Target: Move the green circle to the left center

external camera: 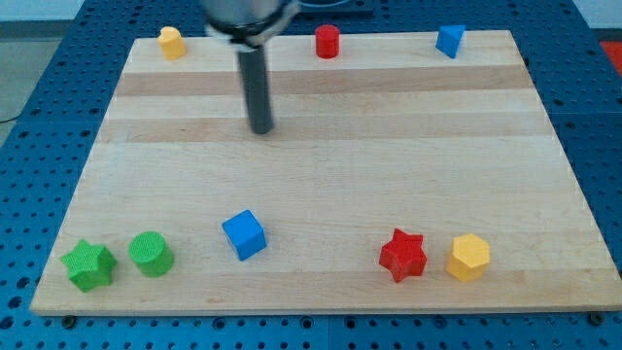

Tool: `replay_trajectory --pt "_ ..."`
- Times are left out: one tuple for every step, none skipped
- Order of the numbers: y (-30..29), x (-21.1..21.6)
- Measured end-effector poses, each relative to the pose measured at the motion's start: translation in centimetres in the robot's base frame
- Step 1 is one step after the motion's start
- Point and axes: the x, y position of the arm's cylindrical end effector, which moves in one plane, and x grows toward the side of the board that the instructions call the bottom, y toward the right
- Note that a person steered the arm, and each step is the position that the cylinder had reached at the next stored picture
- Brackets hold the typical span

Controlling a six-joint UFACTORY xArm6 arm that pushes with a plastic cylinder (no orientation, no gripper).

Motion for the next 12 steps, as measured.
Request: replay_trajectory --pt "-2.5 4.2" --pt "-2.4 5.8" --pt "-2.4 7.0" --pt "-3.3 9.3" --pt "-4.2 10.6" --pt "-2.5 11.3" --pt "-1.7 14.0" --pt "-1.7 15.7" --pt "-1.4 18.1" --pt "-2.2 21.5" --pt "-3.7 21.2" --pt "-4.8 19.0"
